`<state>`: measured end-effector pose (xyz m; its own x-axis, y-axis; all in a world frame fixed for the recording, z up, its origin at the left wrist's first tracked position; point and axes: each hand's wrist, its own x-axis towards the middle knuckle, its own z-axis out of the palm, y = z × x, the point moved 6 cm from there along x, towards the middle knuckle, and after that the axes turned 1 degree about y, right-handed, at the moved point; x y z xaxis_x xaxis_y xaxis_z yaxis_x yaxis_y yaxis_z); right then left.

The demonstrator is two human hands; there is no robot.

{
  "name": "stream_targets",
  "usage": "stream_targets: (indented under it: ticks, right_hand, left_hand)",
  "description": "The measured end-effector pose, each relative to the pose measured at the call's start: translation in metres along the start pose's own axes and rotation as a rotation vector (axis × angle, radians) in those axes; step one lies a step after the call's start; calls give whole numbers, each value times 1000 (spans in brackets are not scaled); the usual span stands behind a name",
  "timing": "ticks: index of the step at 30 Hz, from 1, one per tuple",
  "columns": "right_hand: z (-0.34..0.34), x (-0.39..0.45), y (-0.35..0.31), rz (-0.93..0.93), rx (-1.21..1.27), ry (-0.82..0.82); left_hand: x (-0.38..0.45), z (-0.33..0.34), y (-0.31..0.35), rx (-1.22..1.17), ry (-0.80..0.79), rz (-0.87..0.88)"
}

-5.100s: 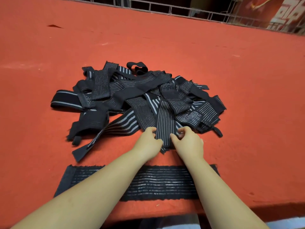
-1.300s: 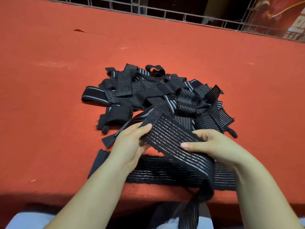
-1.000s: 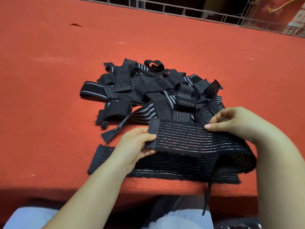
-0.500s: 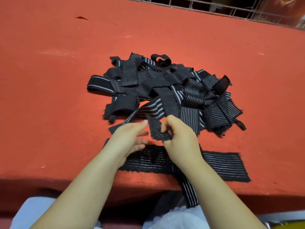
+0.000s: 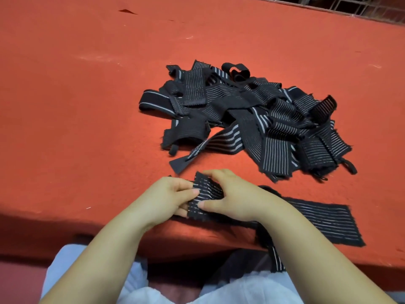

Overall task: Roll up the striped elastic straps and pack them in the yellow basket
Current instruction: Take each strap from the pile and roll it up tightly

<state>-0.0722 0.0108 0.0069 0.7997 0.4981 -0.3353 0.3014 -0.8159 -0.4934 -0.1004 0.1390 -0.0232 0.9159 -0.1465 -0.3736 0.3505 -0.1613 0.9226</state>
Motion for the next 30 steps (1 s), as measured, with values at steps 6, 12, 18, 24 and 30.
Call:
stream_targets:
  ticks: [6,12,18,24,30]
  right_hand:
    - [2,23,-11,42,-354,114]
    - [11,32,-1,81,-139,129]
    - [13,47,12,150,228,106]
    - [21,56,18,227,199,116]
    - [23,56,16,261,124,132]
  left_hand:
    - [0,-34,-19,220,293,-26]
    - [-1,-49,-24,204,369,-85]
    - [5,-57,-21,268,411,-96]
    - [7,-64,-25,309,434,-127]
    - [8,-65,-25,364,427,-146]
